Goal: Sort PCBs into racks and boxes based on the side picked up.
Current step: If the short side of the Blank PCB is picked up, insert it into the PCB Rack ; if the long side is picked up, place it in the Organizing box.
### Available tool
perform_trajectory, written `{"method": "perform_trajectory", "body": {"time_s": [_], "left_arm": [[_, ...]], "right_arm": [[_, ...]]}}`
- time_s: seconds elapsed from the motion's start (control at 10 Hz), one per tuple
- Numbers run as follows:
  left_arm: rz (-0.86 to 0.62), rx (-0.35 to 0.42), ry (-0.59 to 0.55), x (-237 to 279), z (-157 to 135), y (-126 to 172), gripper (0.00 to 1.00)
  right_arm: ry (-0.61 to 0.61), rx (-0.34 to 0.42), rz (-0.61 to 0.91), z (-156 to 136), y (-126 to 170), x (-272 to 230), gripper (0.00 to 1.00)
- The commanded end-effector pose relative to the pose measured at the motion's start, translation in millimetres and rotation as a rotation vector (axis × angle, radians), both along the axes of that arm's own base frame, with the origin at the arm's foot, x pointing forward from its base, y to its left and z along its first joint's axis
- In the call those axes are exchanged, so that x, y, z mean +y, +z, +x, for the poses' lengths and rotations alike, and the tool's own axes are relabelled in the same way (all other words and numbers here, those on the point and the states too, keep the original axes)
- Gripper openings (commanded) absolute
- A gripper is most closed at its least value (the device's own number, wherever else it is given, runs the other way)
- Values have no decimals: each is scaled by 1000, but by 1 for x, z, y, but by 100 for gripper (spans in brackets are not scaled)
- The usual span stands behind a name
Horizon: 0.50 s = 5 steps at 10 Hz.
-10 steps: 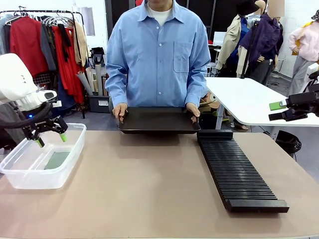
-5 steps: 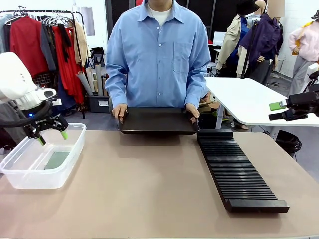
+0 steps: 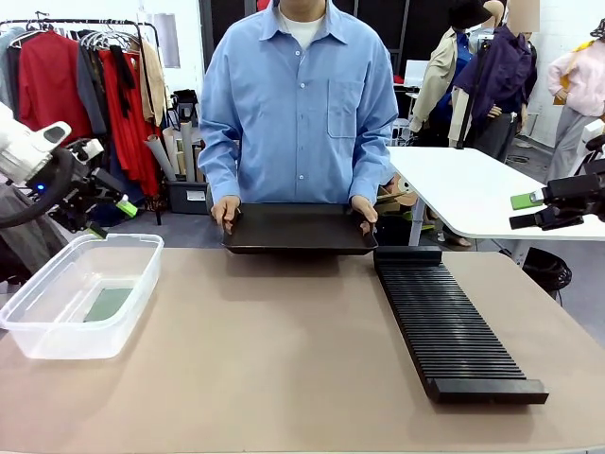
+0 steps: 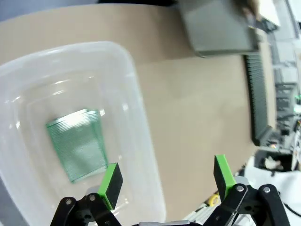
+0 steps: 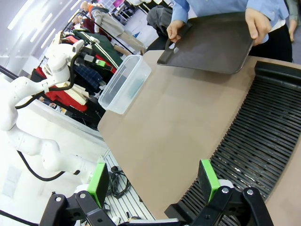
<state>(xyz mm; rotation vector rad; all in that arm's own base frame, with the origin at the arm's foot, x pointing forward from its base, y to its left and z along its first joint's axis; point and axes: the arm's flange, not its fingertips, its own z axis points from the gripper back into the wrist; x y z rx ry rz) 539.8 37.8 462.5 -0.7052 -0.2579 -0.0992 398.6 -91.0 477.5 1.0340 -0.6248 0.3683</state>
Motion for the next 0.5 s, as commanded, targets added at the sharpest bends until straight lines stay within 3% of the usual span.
{"method": "perform_trajectory", "body": {"time_s": [0.0, 0.4], "left_arm": [[-129, -51, -128, 6, -13, 3, 100], [-348, -157, -279, 8, -21, 22, 100]], "right_arm": [[-6, 0, 9, 1, 3, 1, 100], [-6, 0, 9, 1, 3, 1, 100]]}}
